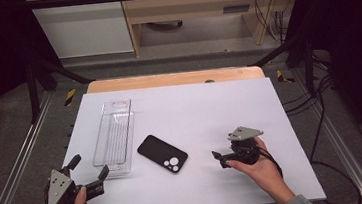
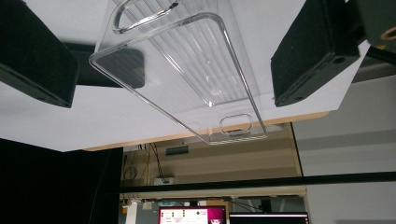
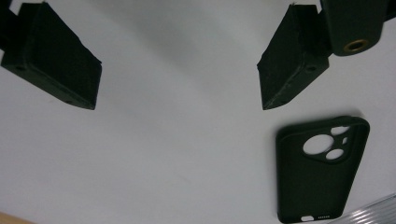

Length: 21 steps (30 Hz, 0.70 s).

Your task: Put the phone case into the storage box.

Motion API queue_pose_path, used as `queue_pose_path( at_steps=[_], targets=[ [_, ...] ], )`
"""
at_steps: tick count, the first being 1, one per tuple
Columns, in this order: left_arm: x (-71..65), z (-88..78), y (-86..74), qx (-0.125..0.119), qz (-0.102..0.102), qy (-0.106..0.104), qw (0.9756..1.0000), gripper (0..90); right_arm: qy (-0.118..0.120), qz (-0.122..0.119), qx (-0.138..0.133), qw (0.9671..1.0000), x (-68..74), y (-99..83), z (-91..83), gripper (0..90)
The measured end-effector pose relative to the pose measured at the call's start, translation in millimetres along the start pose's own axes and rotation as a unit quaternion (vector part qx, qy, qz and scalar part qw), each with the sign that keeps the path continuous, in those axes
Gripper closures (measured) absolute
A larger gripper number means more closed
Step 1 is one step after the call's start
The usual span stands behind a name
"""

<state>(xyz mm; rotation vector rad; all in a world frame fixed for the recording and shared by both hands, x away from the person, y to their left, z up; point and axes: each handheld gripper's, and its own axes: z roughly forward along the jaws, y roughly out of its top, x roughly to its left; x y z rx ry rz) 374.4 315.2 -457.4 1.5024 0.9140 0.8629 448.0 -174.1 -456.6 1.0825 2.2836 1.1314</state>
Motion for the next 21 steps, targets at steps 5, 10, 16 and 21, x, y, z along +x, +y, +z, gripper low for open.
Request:
queue_pose_path(
  at_steps=[5,10,16,21],
  targets=[
    [0.0,0.1,0.1,0.0,0.0,-0.001,1.0,0.7,0.014,-0.014,0.016,0.9997,6.1,10.1,9.9,15.0],
    [-0.3,0.4,0.0,0.002,0.002,0.001,1.0,0.4,0.028,-0.02,0.027,0.999,11.6,19.9,16.6,16.1],
    [-0.4,1.0,0.1,0.002,-0.001,-0.002,1.0,0.4,0.036,-0.02,0.036,0.9985,17.7,29.1,23.3,17.0],
    [-0.1,1.0,0.0,0.001,-0.003,-0.003,1.0,0.4,0.045,-0.014,0.045,0.9979,20.6,35.5,29.4,20.0]
  ],
)
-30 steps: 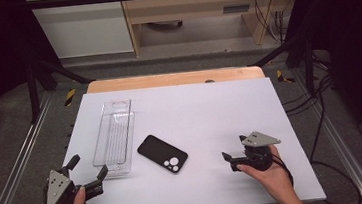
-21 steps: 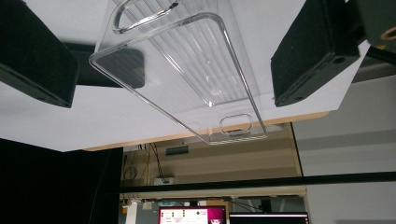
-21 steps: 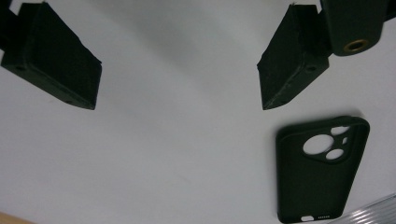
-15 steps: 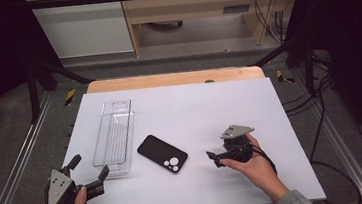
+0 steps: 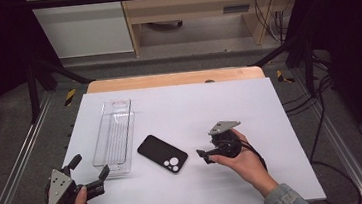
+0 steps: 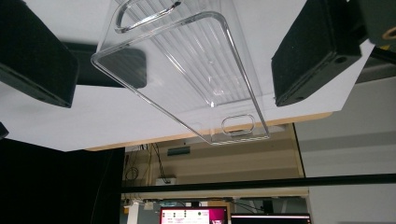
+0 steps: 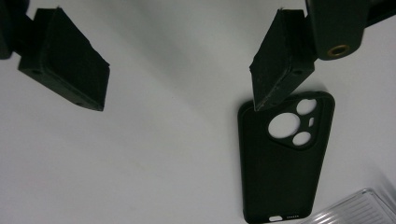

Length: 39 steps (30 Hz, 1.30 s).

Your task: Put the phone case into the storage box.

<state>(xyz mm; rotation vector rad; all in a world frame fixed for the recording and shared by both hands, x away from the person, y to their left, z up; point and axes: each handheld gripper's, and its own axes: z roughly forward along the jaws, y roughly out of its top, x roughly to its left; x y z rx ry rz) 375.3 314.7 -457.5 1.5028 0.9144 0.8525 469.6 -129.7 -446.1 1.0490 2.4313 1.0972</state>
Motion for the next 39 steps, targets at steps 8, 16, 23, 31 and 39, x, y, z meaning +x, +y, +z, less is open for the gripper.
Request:
queue_pose_path(
  at_steps=[8,16,23,31,39],
  targets=[
    [-0.3,0.3,0.2,0.0,0.0,-0.002,1.0,0.4,0.01,-0.008,0.008,0.9999,8.4,9.7,7.4,22.6],
    [-0.4,0.4,0.3,-0.001,-0.003,-0.006,1.0,0.4,0.027,-0.011,0.022,0.9993,16.9,20.0,17.8,27.3],
    [-0.9,0.6,0.4,-0.001,-0.002,-0.008,1.0,0.4,0.039,-0.007,0.029,0.9988,21.1,25.5,25.0,37.2],
    [-1.1,0.6,0.5,-0.001,-0.002,-0.011,0.9999,0.4,0.052,0.005,0.044,0.9977,22.9,26.5,36.2,50.4],
    [-2.3,1.6,0.4,0.002,0.001,-0.015,0.9999,0.4,0.062,0.017,0.051,0.9966,23.5,25.3,43.2,60.9]
  ],
)
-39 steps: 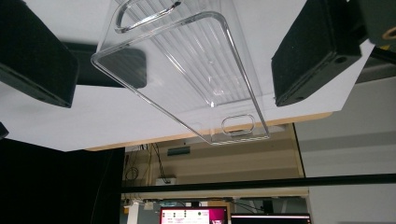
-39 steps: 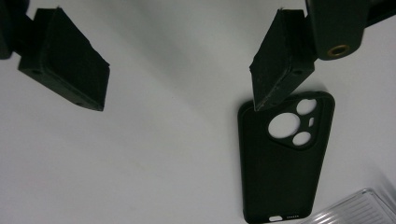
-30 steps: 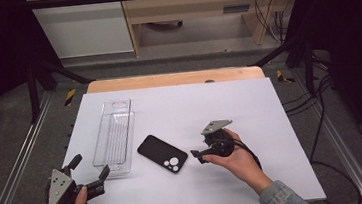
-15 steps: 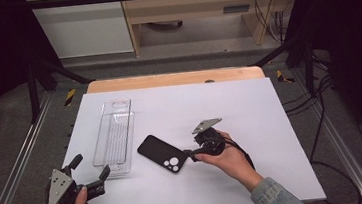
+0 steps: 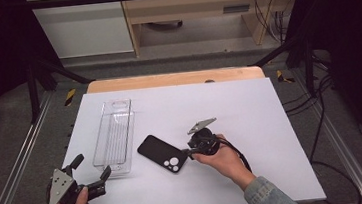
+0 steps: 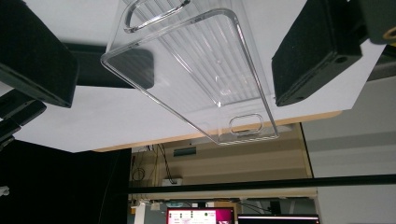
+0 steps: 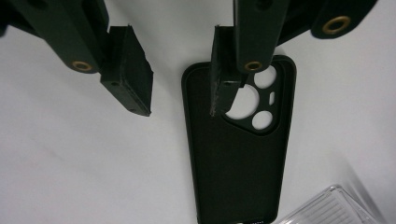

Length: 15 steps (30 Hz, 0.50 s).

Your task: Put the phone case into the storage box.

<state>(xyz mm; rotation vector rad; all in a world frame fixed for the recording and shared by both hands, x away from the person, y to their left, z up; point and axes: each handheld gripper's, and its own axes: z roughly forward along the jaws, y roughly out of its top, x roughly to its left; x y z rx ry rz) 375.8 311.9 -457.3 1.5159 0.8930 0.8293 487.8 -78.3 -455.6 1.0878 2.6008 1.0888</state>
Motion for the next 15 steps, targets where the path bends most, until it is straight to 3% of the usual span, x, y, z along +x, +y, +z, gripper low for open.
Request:
queue_pose_path(
  at_steps=[3,15],
  targets=[
    [-0.2,0.1,0.0,0.001,0.001,-0.001,1.0,0.3,0.003,-0.006,0.004,1.0,-1.3,-0.7,3.1,62.8],
    [-1.0,0.6,-0.2,0.004,0.003,-0.004,1.0,0.4,0.019,0.016,0.008,0.9997,-4.3,-1.0,16.5,70.8]
  ],
)
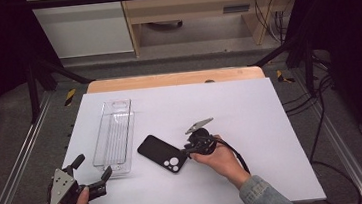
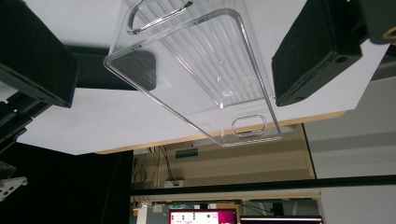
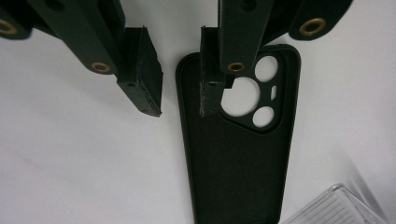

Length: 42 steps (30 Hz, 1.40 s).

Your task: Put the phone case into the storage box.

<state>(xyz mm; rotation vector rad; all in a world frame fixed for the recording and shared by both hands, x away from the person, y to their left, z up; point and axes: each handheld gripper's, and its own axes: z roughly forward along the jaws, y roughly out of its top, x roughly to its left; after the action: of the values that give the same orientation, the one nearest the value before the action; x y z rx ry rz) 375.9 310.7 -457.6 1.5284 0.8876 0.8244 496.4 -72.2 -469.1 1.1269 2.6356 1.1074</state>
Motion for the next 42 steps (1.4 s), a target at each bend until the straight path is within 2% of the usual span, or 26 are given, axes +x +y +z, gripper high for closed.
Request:
queue_pose_path(
  at_steps=[20,42],
  targets=[
    [-1.8,1.4,-0.2,0.004,0.005,-0.007,1.0,0.4,0.018,0.013,0.004,0.9997,-2.8,-2.2,8.6,76.0],
    [-3.3,2.4,-0.4,0.008,0.01,-0.011,0.9999,0.4,0.019,0.006,0.005,0.9998,-6.7,-3.3,9.9,84.7]
  ],
)
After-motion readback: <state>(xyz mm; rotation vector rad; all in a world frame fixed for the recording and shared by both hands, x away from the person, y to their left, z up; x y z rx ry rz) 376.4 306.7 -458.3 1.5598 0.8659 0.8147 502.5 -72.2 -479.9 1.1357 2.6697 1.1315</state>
